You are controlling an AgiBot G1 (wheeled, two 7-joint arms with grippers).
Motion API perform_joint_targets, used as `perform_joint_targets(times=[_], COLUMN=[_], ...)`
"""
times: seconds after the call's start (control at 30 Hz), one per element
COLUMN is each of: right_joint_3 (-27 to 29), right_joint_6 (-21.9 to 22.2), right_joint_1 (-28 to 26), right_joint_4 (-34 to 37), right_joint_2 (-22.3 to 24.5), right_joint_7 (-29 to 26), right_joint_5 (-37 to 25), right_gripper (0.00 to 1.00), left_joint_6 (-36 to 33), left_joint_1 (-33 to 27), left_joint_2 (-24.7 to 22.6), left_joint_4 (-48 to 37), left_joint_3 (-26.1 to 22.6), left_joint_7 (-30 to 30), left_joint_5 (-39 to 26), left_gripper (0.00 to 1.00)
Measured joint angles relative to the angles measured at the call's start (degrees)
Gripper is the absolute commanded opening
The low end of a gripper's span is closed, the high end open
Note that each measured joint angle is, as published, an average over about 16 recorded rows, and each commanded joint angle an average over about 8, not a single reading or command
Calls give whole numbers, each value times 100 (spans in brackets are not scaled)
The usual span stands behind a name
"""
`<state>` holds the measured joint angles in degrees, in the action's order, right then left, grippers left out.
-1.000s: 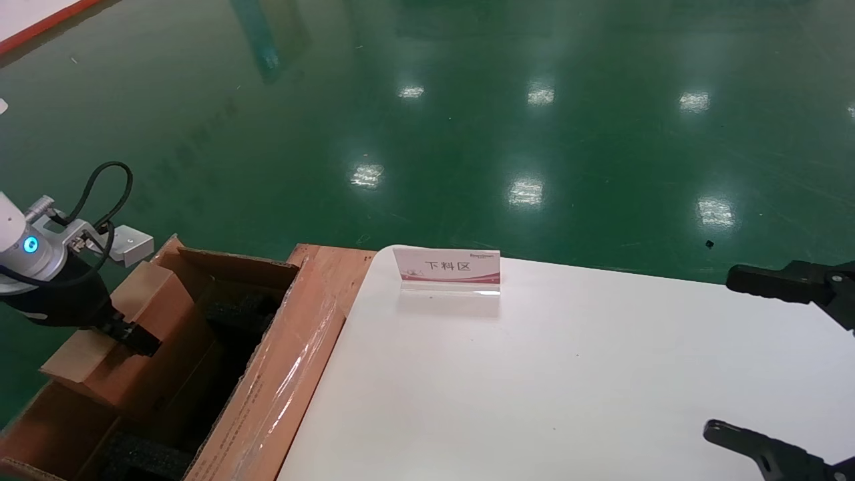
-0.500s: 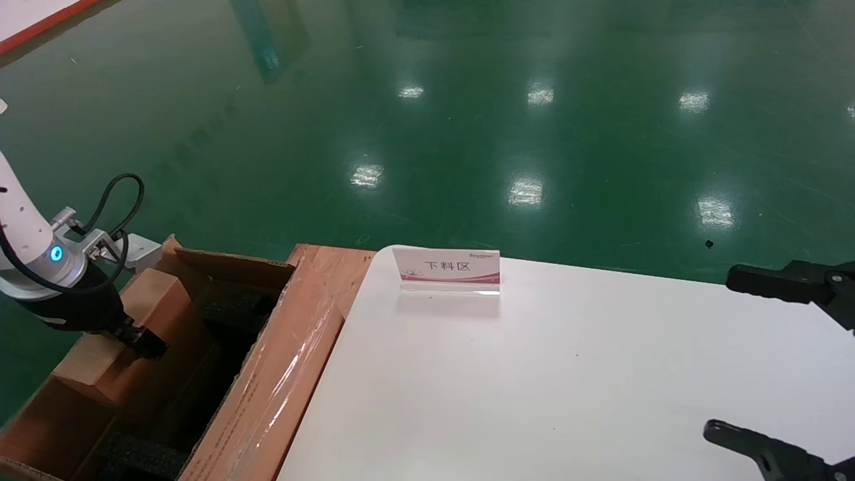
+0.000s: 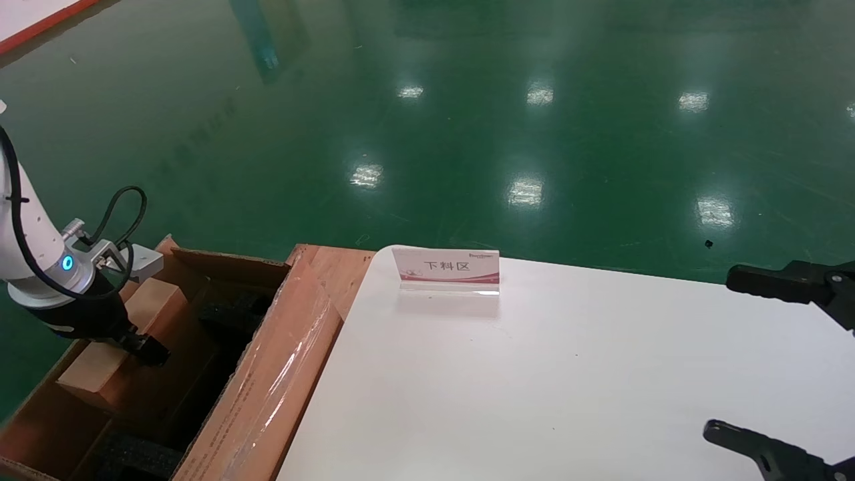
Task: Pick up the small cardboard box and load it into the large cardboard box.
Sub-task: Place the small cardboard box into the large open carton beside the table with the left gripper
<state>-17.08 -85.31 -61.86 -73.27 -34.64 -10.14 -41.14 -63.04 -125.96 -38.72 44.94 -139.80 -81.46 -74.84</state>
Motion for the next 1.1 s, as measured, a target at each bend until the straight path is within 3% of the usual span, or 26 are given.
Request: perform_joint_targets(times=[0.13, 0.2, 1.1], right_joint_3=[-1, -1, -1], right_joint_6=[1, 1, 2], right_joint_1=[0, 0, 0], right_joint_4=[0, 1, 3], right_joint_2=[0, 0, 1], right_joint_7=[0, 1, 1], right_joint_5=[1, 1, 2], right_gripper=[100, 100, 100], left_joint_6=[-4, -6, 55], left_joint_1=[73, 93, -54], left_joint_2=[-22, -29, -18], left_joint_4=[-99, -128, 78], left_joint_3=[14, 18, 55], left_joint_7=[28, 36, 186], left_joint_5=[51, 66, 6], left_gripper=[87, 100, 100])
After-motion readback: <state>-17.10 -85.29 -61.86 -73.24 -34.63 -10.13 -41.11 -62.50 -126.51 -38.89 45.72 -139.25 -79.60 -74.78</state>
